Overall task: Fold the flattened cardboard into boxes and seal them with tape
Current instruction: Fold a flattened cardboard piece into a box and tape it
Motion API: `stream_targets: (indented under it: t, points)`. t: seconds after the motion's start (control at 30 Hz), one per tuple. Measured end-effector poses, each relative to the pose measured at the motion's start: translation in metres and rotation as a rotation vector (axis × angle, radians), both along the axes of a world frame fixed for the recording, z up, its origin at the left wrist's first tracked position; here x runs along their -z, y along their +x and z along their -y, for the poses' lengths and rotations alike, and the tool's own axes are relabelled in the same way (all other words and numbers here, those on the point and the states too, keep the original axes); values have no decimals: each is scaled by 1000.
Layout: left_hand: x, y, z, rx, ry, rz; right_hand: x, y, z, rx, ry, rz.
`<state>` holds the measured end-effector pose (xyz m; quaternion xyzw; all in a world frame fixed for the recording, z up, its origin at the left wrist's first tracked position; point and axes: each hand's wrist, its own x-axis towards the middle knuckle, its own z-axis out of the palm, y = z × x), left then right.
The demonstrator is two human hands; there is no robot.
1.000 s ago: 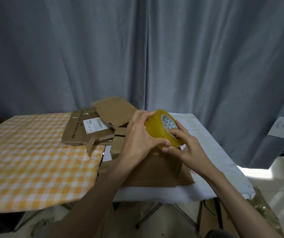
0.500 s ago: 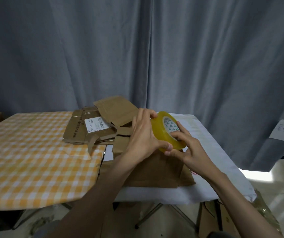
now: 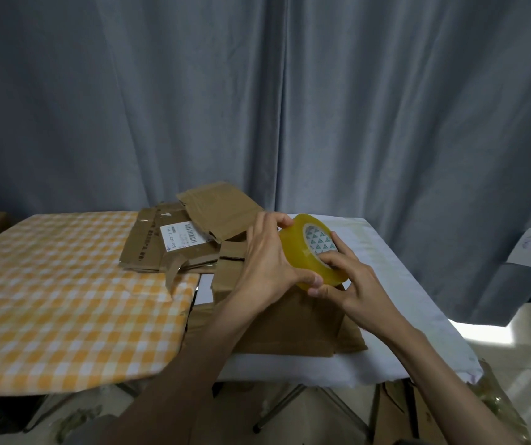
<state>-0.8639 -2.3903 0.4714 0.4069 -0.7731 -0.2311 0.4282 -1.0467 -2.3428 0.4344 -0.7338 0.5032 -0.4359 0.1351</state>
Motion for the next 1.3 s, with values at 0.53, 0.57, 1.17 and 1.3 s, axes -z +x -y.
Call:
stream_targets:
  t: [0.53, 0.57, 1.17, 1.3]
  points:
    - [-1, 1, 3, 48, 24, 1, 4, 0, -4, 7, 68, 58]
    - [0, 1, 3, 51, 18, 1, 4, -1, -3, 5, 69, 58]
    - [4, -1, 3, 44, 27, -15, 3, -4, -2, -6, 91, 82]
    - [8, 1, 4, 57, 44, -26, 5, -3, -3, -12, 77, 83]
